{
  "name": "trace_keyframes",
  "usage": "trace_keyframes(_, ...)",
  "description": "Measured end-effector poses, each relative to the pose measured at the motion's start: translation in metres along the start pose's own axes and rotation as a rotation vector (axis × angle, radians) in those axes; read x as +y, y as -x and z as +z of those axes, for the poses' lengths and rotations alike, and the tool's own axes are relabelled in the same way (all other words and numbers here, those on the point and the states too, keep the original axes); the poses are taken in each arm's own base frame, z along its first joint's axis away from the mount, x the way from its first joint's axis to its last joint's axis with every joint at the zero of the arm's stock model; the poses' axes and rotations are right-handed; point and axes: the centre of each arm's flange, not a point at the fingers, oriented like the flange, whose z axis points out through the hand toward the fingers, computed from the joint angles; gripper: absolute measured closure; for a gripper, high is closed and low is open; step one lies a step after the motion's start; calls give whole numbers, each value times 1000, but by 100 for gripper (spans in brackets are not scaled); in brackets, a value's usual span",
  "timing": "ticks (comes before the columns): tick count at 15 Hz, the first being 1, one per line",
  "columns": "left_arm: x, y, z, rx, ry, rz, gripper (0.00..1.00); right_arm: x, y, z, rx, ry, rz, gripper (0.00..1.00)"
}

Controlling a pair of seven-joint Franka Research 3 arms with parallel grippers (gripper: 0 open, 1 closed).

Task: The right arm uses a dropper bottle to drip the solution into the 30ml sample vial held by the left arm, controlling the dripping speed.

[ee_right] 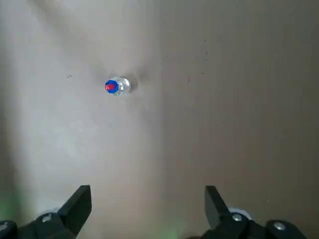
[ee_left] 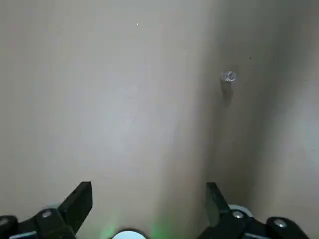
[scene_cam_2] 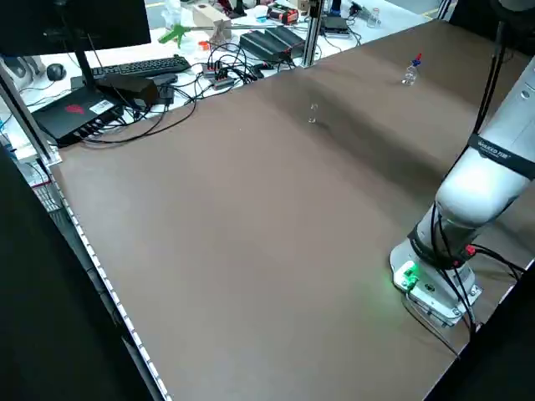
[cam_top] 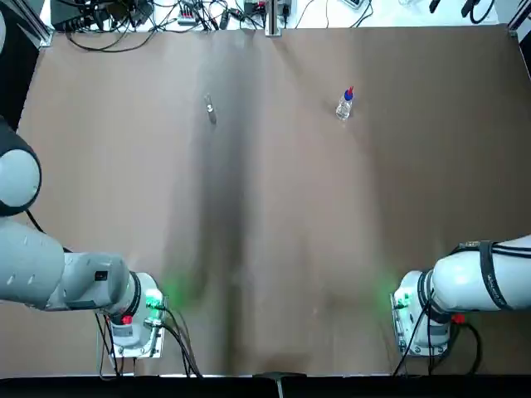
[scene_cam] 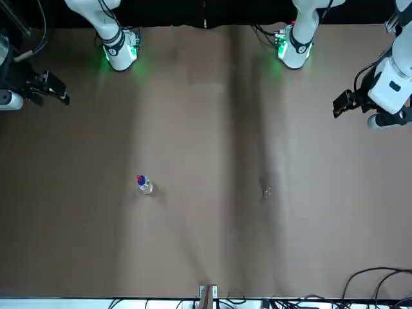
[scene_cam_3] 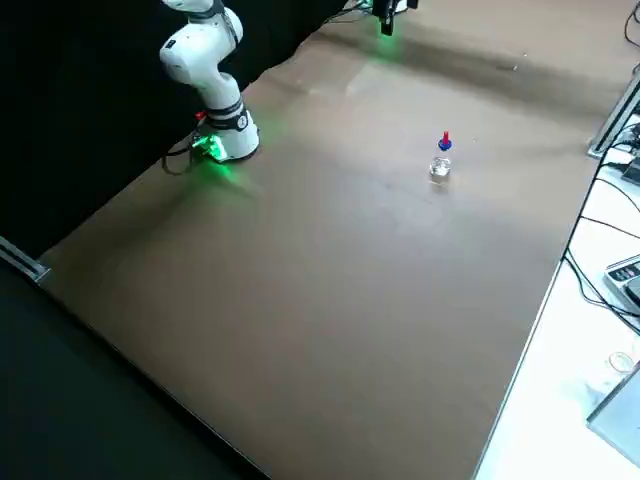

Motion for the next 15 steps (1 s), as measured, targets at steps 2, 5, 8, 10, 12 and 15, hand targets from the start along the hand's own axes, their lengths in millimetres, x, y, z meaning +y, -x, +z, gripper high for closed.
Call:
trace_keyframes(2,0,0,0,1,0,-1,0,2,2,8,0,2,-4,0)
trace_keyframes(5,0,-1,-1,11,3,8,0,7,2,11,-4,20,-43,0)
trace_keyframes(8,-5,-4,-4,31,7,45,0,10,2,14,-10,50,-54,0)
trace_keyframes(10,-7,-5,-4,32,8,48,0,10,2,15,-11,50,-54,0)
trace_keyframes(12,-7,-5,-4,32,8,49,0,10,2,16,-13,51,-54,0)
trace_keyframes(15,-7,-5,-4,32,8,49,0,10,3,18,-17,51,-54,0)
